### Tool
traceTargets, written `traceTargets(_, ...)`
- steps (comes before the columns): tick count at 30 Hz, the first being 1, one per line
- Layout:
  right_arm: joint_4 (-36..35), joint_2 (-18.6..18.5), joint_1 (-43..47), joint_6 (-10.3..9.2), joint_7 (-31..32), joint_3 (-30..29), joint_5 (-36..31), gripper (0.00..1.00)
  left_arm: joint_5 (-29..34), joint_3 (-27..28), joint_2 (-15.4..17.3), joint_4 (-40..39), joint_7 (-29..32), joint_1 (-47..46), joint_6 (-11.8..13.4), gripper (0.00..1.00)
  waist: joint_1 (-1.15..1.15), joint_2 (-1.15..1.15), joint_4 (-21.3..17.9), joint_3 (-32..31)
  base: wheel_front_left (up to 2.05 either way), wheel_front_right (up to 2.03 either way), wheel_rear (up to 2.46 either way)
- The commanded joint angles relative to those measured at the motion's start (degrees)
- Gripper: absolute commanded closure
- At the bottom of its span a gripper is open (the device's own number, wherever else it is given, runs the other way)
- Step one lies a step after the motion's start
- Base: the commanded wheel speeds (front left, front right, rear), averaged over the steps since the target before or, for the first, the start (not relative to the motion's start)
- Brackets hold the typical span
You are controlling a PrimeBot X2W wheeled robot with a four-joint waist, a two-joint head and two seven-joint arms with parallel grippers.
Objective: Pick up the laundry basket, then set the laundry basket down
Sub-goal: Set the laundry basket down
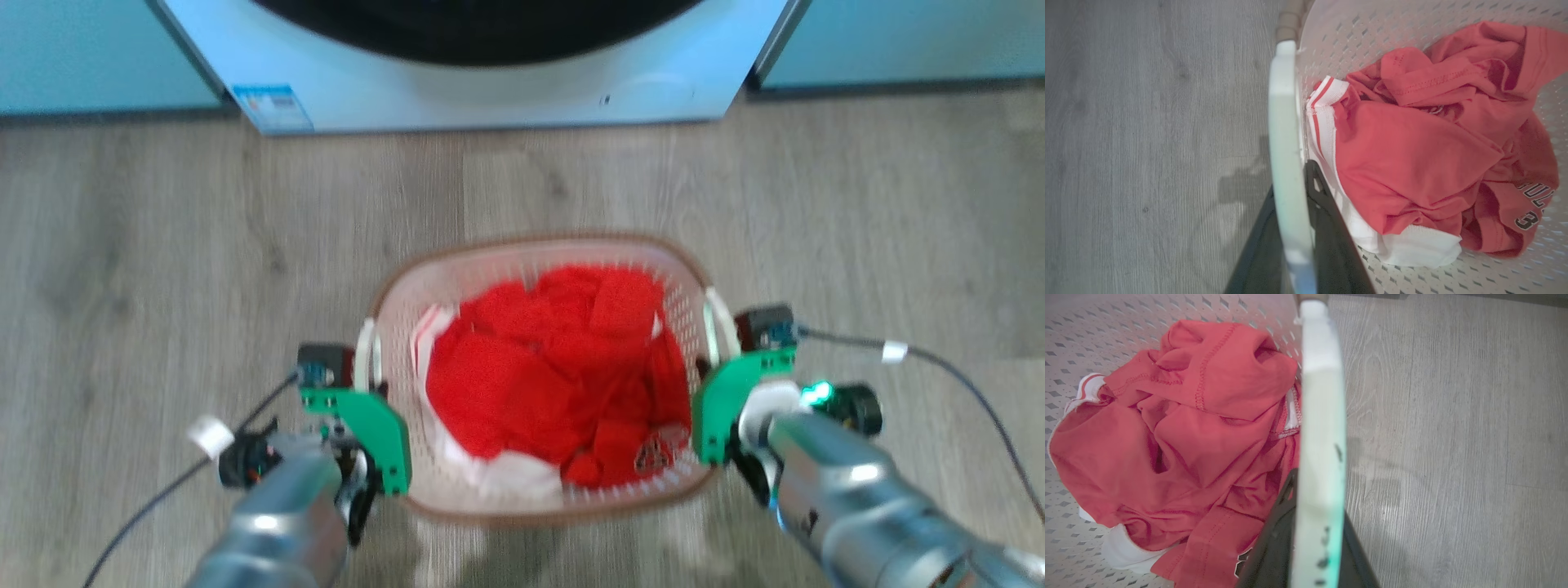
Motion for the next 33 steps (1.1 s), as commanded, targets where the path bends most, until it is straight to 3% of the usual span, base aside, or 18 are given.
traceTargets(1, -0.25, -0.39, -1.43, -0.09, -1.38, 0.15, -0.74, 1.0, 0.01, 1.29, 2.15, 0.21, -0.74, -2.22, 0.74, 1.0, -0.01, 0.0, 0.81, 4.57, 0.0, 0.0, 0.0)
traceTargets(18, 0.83, -1.13, -14.48, -0.09, -2.92, -5.55, -7.46, 1.0, 1.67, 2.18, 2.15, -1.81, -2.18, -18.19, 1.89, 1.0, -0.01, 0.0, 2.45, 26.27, 0.0, 0.0, 0.0)
traceTargets(33, 0.84, -1.39, -16.22, -0.09, -3.26, -14.56, -16.93, 1.0, 5.01, 4.23, 2.15, -4.01, -2.22, -21.4, 2.08, 1.0, -0.01, 0.0, 2.96, 32.31, 0.0, 0.0, 0.0)
